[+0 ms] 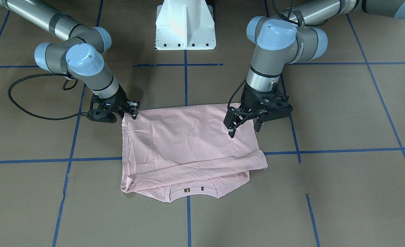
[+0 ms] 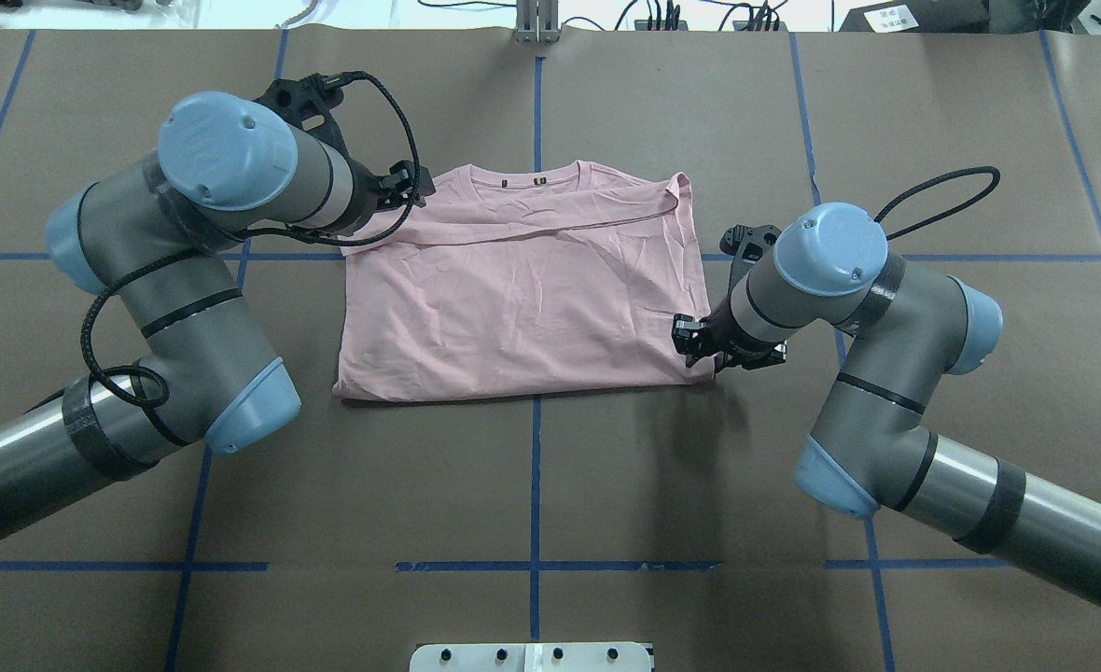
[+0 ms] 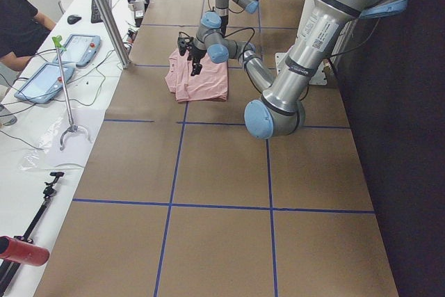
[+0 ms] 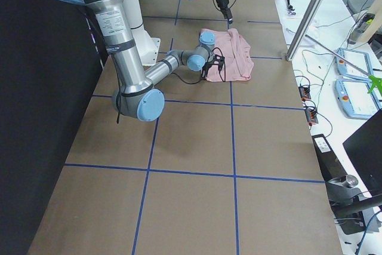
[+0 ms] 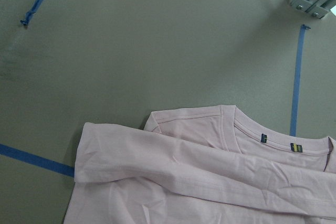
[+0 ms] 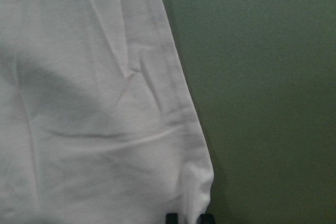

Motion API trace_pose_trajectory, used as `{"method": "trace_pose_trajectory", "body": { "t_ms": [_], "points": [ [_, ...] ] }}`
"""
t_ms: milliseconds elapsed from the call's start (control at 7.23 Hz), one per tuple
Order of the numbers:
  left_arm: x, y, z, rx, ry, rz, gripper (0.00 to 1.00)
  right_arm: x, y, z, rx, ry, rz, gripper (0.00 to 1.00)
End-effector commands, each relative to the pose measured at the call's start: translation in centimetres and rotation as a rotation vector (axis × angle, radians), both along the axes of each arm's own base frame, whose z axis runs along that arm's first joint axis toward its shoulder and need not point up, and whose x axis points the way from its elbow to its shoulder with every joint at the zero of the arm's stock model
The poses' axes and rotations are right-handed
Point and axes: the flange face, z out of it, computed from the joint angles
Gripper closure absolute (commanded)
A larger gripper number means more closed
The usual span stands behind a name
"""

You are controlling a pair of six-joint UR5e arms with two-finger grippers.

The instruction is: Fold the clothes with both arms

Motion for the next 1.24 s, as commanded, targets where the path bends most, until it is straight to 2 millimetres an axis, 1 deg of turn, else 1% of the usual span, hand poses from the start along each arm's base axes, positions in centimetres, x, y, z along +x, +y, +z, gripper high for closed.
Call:
{"method": "trace_pose_trajectory", "body": {
  "t_ms": [0,138,276,415,553,691,829,968,1106],
  "points": [
    [0.1,0.0,0.0,-0.001,-0.001,0.001,0.00,1.1,0.6,-1.3,0.008,-0.004,0.002,1.00],
    [0.3,0.2,-0.1,-0.003,0.003,0.003,0.00,1.6,1.0,-1.3,0.013,-0.007,0.002,1.00],
    [0.5,0.5,-0.1,-0.009,0.007,0.003,0.00,1.6,2.7,-0.6,0.011,-0.003,-0.015,1.00],
    [0.9,0.8,-0.2,-0.011,0.010,0.007,0.00,1.8,5.1,0.5,0.006,0.007,-0.040,1.00],
    [1.0,1.1,-0.5,-0.014,0.019,0.002,0.00,3.2,8.7,1.0,0.009,0.001,-0.080,1.00],
    [1.2,1.6,-0.8,-0.025,0.031,-0.002,0.00,5.0,12.6,0.9,0.014,-0.014,-0.128,1.00],
    [1.9,2.7,-0.8,-0.036,0.028,0.009,0.00,6.7,16.8,1.8,0.004,-0.006,-0.187,1.00],
    [2.3,3.6,-1.0,-0.054,0.042,0.006,0.00,7.7,20.7,2.9,-0.026,0.016,-0.244,1.00],
    [3.1,5.1,-1.6,-0.067,0.063,0.018,0.00,6.9,24.1,3.4,-0.061,0.032,-0.292,1.00]
  ]
}}
